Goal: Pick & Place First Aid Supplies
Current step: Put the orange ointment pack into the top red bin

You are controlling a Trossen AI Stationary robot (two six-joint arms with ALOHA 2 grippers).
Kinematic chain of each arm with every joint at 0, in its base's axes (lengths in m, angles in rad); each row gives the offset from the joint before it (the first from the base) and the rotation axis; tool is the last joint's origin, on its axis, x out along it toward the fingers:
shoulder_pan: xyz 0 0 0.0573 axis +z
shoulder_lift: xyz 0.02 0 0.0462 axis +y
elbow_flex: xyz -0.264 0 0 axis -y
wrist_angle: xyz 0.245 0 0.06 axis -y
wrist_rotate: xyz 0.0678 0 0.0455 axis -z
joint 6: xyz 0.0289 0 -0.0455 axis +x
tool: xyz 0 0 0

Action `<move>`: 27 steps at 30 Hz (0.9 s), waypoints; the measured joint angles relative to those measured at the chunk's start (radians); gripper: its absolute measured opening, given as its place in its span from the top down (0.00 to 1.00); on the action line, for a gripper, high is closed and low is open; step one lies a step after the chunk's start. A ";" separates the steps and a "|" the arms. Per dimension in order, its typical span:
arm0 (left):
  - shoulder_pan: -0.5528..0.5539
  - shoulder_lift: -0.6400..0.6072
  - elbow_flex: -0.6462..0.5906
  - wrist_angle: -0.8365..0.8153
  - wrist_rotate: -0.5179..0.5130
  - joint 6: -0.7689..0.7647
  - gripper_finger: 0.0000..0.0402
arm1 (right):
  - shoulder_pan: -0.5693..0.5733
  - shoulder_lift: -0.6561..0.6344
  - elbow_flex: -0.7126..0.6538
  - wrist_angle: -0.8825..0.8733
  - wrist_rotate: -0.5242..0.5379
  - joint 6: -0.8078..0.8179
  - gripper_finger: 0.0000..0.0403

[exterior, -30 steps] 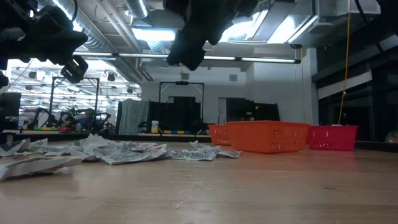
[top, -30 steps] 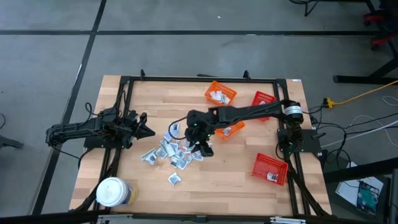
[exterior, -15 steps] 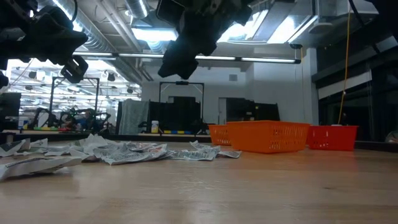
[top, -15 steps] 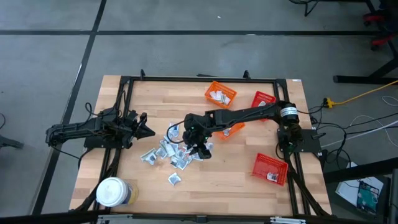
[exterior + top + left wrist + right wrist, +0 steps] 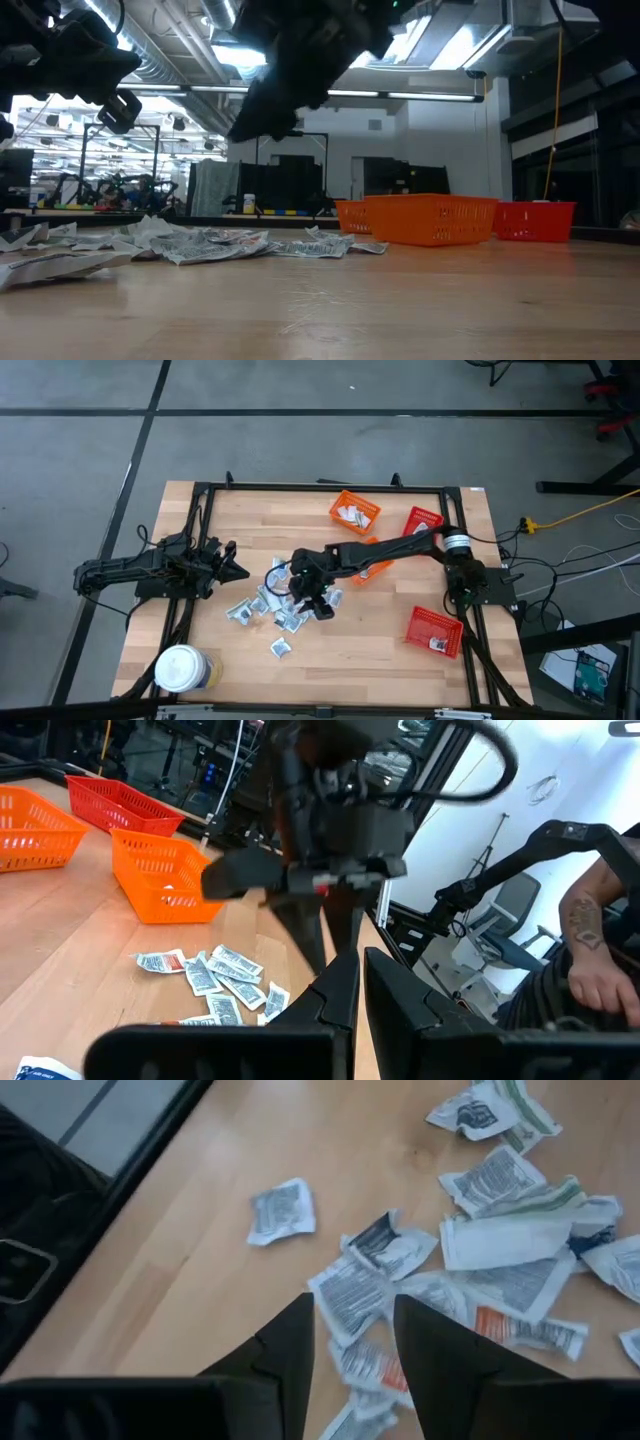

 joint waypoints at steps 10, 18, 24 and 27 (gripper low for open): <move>0.000 0.000 0.000 0.000 0.000 0.000 0.96 | -0.008 0.095 -0.001 0.109 0.094 0.015 0.65; 0.000 0.000 0.000 0.000 0.000 0.000 0.96 | -0.054 0.097 -0.001 0.107 0.097 -0.009 0.65; 0.000 0.000 0.000 0.000 0.000 0.000 0.96 | -0.075 0.126 0.000 0.119 0.096 -0.007 0.65; 0.000 0.000 0.000 0.000 0.000 0.000 0.96 | -0.078 0.147 0.000 0.124 0.062 0.011 0.65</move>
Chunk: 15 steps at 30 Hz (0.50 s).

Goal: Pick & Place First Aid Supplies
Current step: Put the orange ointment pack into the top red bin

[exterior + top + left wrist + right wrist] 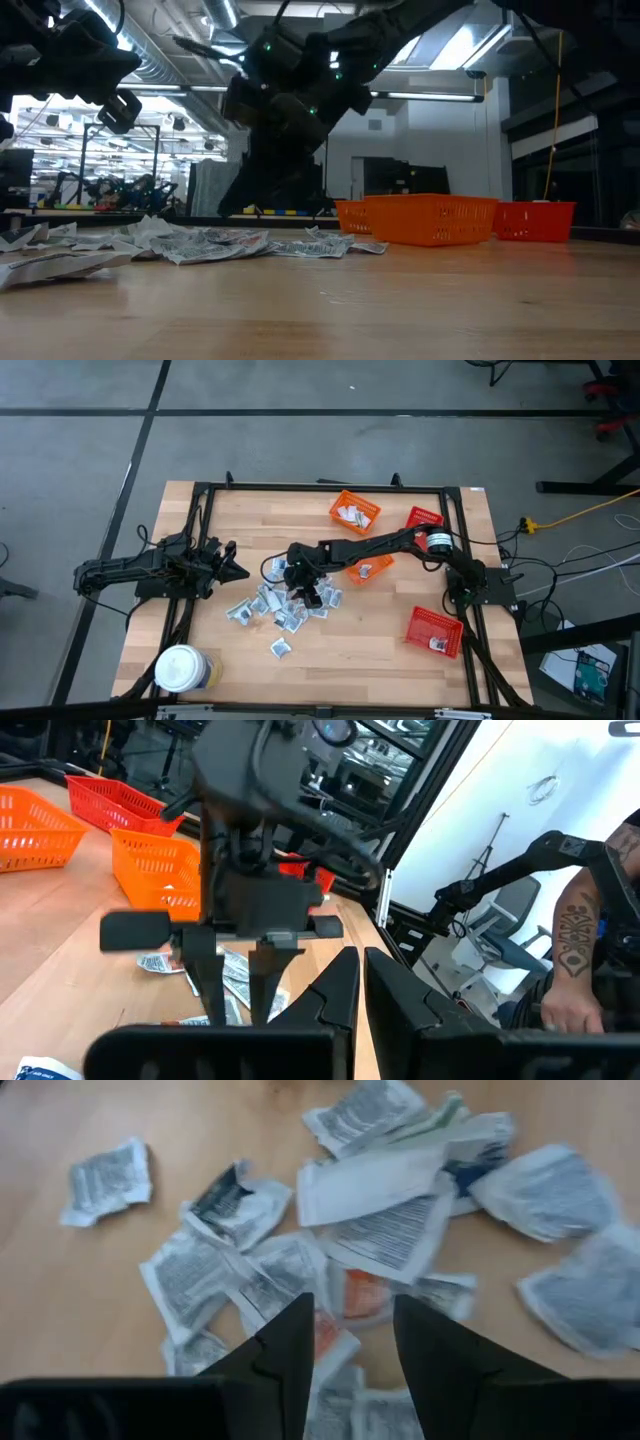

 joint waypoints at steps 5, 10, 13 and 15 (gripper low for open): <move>0.000 0.000 0.000 0.000 0.000 0.000 0.96 | -0.004 0.023 0.000 0.008 -0.050 0.047 0.65; 0.000 0.000 0.000 0.000 0.000 0.000 0.96 | -0.017 0.028 0.000 0.005 -0.045 0.064 0.65; 0.000 0.000 0.000 0.000 0.000 0.000 0.96 | -0.022 0.034 0.001 0.000 -0.045 0.073 0.65; 0.000 0.000 0.000 0.000 0.000 0.000 0.96 | -0.023 0.042 0.000 -0.012 -0.046 0.090 0.65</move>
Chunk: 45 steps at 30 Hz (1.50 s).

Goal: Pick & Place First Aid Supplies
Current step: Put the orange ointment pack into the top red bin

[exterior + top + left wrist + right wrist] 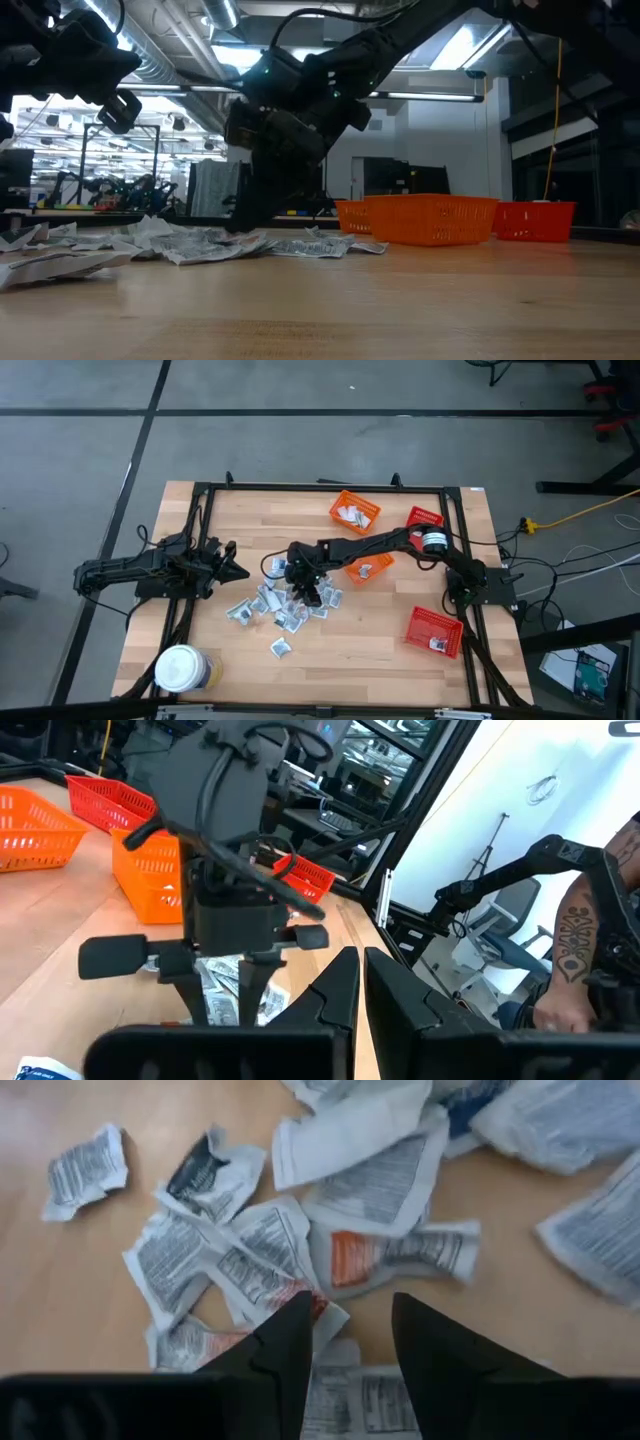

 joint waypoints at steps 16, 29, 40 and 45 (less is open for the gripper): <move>0.000 0.000 0.000 0.000 0.000 0.000 0.96 | 0.001 0.006 0.000 -0.027 -0.185 0.127 0.65; 0.000 0.000 0.000 0.000 0.000 0.000 0.96 | 0.001 0.006 0.000 -0.048 -0.185 0.112 0.94; 0.000 0.000 0.000 0.000 0.000 0.000 0.96 | 0.001 0.006 0.000 -0.056 -0.241 0.132 0.99; 0.000 0.000 0.000 0.000 0.000 0.000 0.96 | 0.001 0.005 0.000 -0.046 -0.273 0.171 0.99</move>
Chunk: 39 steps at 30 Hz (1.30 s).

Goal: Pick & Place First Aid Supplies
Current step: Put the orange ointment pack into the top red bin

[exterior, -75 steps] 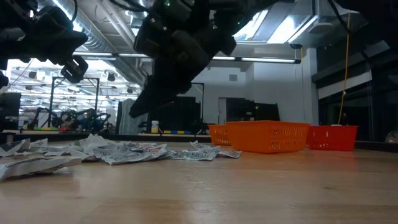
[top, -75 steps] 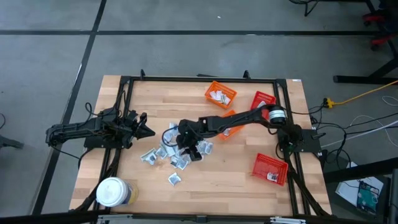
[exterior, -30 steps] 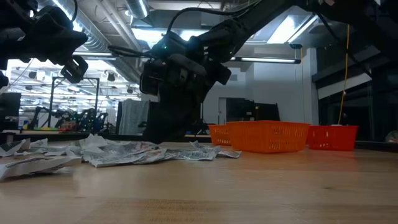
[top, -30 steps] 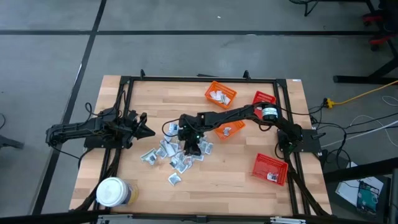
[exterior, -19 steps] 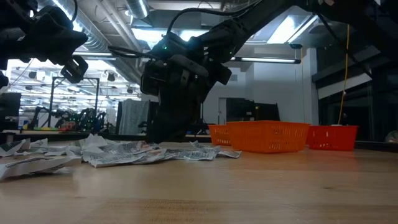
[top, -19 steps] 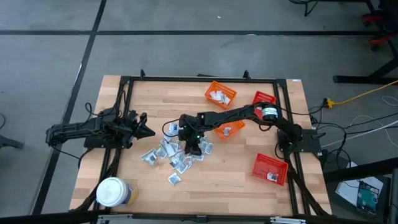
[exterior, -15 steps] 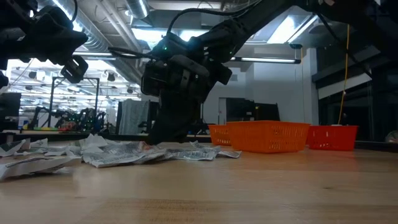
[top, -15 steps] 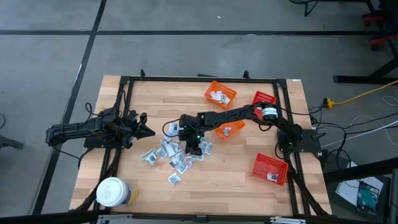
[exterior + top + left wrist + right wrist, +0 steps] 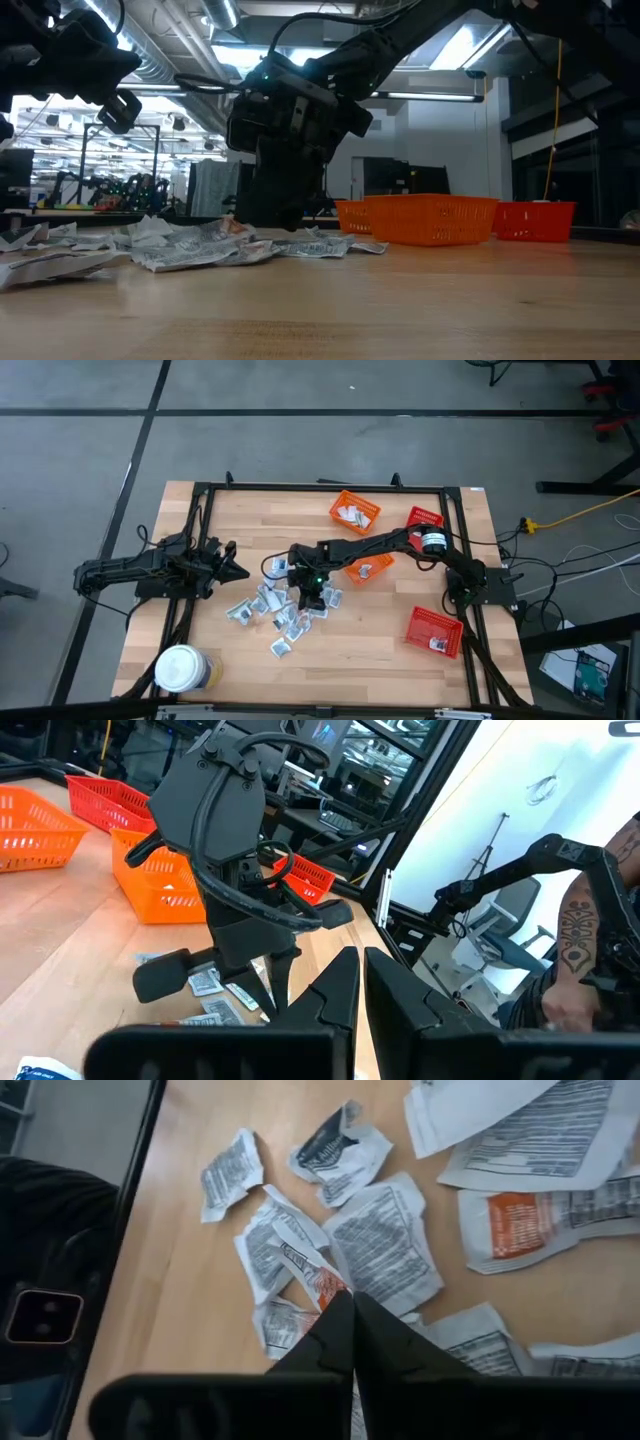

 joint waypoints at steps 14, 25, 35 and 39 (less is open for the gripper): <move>0.000 0.000 0.000 0.000 0.000 0.000 0.96 | -0.006 -0.108 0.000 -0.034 -0.016 0.014 1.00; 0.000 0.000 0.000 0.000 0.000 0.000 0.96 | -0.042 -0.200 0.000 -0.240 -0.022 -0.122 1.00; 0.000 0.000 0.000 0.000 0.000 0.000 0.96 | -0.146 -0.269 0.000 -0.407 -0.023 -0.231 1.00; 0.000 0.000 0.000 0.000 0.000 0.000 0.96 | -0.202 -0.308 -0.009 -0.429 -0.019 -0.253 1.00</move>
